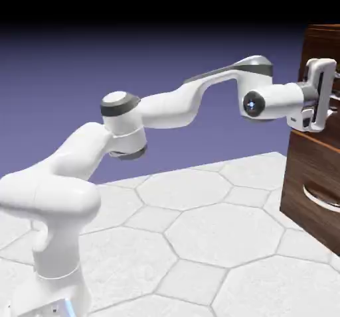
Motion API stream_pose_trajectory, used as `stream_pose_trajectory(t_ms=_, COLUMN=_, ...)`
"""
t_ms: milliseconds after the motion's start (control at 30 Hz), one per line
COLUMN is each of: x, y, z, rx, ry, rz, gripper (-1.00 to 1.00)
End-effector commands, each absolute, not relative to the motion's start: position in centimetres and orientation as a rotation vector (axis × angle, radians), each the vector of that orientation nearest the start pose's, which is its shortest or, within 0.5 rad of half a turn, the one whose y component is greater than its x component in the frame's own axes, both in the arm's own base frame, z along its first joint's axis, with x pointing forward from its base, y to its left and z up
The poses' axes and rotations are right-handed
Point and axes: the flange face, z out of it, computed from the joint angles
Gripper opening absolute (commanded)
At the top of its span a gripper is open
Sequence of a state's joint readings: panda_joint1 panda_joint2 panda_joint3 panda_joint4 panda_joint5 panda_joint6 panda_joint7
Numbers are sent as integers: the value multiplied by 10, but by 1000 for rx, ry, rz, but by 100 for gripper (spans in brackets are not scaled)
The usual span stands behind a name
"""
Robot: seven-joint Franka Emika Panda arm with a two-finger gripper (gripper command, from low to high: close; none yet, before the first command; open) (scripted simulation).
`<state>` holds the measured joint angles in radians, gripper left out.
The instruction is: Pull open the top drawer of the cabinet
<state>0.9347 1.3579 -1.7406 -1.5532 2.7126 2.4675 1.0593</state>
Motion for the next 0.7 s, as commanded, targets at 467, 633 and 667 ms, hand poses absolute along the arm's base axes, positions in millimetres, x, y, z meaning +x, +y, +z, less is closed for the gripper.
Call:
stream_pose_trajectory(t_ms=467, x=571, y=-52, z=519, rx=-615, ry=1482, rz=-613, gripper=-100)
stream_pose_trajectory(t_ms=633, x=518, y=-52, z=519, rx=-615, ry=1482, rz=-613, gripper=-100)
stream_pose_trajectory(t_ms=667, x=507, y=-52, z=519, rx=-615, ry=1482, rz=-613, gripper=-100)
